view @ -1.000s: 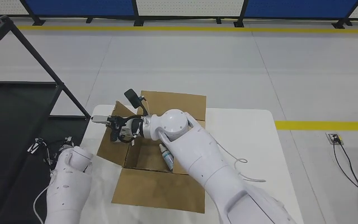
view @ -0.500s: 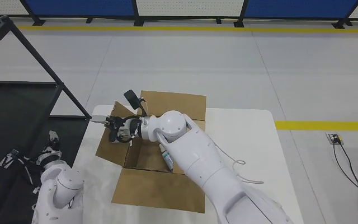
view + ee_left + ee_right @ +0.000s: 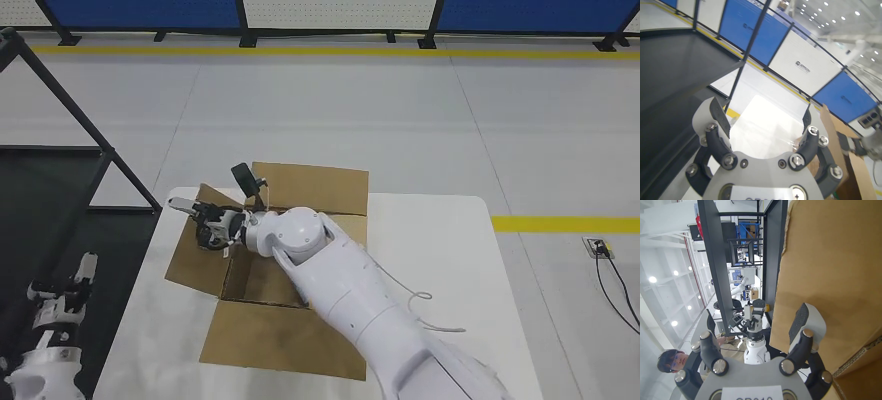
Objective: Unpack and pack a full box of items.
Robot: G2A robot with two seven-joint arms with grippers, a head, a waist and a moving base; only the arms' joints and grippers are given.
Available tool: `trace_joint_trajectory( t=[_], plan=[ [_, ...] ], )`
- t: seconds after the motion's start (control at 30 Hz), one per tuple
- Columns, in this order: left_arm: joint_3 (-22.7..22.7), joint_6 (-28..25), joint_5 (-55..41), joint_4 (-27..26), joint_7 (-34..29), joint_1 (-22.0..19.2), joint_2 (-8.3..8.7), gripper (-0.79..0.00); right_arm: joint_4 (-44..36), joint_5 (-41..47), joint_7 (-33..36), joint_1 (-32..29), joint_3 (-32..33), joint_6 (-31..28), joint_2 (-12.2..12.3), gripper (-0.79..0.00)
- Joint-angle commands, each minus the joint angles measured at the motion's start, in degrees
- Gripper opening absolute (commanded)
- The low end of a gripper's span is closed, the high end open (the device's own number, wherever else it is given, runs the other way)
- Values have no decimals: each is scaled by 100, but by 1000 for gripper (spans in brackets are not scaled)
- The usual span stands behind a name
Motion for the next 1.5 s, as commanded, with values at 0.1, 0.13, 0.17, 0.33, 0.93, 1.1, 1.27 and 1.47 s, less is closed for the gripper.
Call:
trace_joint_trajectory(
  t=[0.1,0.13,0.17,0.33,0.93,1.1,1.27,1.47],
  plan=[
    [-175,-1225,229,-70,-329,297,78,0,-29,-58,-258,-55,-223,145,-30,0],
    [-132,-1252,336,-66,-313,304,82,0,-39,-64,-258,-59,-267,164,-35,0],
    [-62,-1308,453,-67,-335,310,88,0,-61,-79,-224,-74,-291,158,-39,0],
    [283,-1318,867,10,-421,178,111,0,-90,-184,-82,-102,-365,146,-43,0],
    [975,-606,1985,1063,-451,-667,189,0,-82,60,206,35,-79,-1297,84,0],
    [997,-583,2123,1246,-372,-756,215,0,10,160,327,83,91,-1445,162,0],
    [1025,-636,2157,1247,-375,-741,236,0,10,188,414,81,203,-1496,221,0],
    [1093,-684,2355,1298,-307,-740,263,0,-98,190,556,58,333,-1735,307,0]
  ],
)
